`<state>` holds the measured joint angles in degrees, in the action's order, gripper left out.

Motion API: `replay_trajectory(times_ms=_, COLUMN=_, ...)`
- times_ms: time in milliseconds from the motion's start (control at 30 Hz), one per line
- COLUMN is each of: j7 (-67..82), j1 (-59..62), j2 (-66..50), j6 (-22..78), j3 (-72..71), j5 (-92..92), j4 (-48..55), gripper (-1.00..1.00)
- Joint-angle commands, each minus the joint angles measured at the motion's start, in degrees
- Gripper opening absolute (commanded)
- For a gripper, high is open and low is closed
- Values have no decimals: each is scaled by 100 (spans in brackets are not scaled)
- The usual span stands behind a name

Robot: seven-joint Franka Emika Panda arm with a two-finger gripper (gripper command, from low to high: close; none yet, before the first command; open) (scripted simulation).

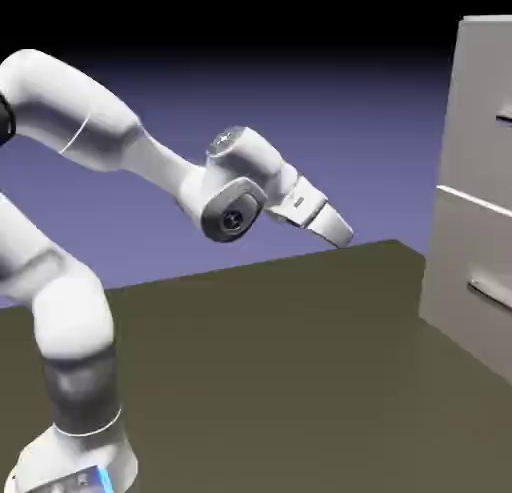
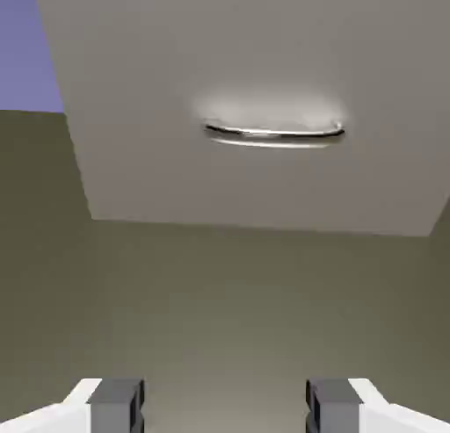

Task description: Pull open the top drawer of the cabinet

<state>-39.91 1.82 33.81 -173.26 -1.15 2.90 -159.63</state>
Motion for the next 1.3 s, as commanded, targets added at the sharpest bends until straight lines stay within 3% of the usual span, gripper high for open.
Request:
replay_trajectory(times_ms=0, j7=211, j1=208, j2=95, j6=62, j3=-95, j5=241, j4=114, gripper=0)
replay_trajectory(times_ms=1267, j7=8223, j1=8099, j2=3710, j6=2409, j3=-3703, j5=9375, j4=4446, gripper=0)
